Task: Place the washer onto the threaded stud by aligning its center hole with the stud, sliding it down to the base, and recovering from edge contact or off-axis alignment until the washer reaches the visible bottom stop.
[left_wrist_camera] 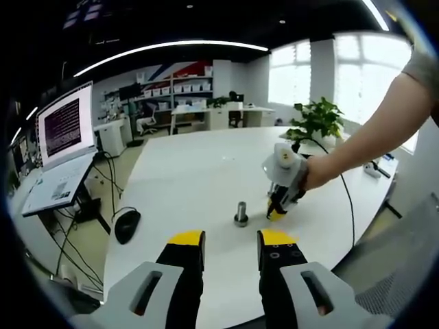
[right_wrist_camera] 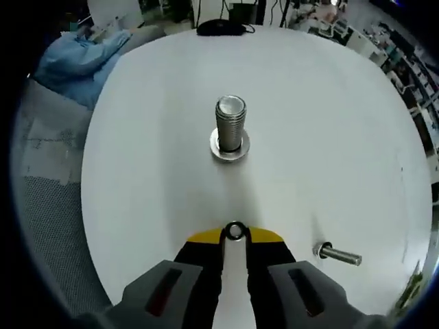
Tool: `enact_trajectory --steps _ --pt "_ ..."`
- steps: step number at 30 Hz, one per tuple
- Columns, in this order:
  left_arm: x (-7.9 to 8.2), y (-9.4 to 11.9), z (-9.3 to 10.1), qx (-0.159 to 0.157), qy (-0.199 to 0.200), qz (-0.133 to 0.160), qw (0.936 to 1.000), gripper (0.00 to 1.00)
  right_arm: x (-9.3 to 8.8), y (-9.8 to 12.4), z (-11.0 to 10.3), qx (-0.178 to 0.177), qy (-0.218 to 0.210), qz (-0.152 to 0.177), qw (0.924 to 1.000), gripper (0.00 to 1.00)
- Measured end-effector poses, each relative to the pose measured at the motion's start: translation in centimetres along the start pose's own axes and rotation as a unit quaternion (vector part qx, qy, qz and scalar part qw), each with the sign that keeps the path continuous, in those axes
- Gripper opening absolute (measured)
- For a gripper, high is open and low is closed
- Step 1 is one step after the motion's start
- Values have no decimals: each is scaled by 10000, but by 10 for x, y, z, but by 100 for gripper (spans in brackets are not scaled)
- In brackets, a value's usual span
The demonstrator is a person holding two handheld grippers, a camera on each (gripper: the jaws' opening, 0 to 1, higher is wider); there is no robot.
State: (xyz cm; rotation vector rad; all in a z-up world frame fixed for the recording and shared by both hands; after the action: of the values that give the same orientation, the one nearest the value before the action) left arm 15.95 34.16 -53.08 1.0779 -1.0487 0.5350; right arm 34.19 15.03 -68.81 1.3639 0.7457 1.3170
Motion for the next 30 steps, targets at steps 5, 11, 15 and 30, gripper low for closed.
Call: enact_trajectory --steps 5,11,15,30 --pt "-1 -1 0 -3 -12 -36 10000 28 -12 4 5 -5 -154 -59 9999 14" --pt "0 -1 1 -21 -16 -34 10000 28 -25 17 19 -126 -422 66 9990 14" --pt "0 -1 1 -10 -16 -23 10000 28 -27 31 29 -256 -737 331 9964 14" --pt "2 0 0 19 -27 23 10000 28 -32 67 70 -708 -1259 880 9856 14"
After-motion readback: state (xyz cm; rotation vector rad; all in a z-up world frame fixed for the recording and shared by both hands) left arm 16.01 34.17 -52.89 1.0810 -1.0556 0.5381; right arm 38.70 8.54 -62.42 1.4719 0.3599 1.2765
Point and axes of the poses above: the point that each gripper's makers call its tool centre point, and the gripper's own axes: y roughly backward along the fingers, z roughly to its right, x roughly out of its top, the point moved 6 cm from there along y, roughly backward along the fingers, and after that the axes turned 8 degrees about -x, right-handed, at the moved point
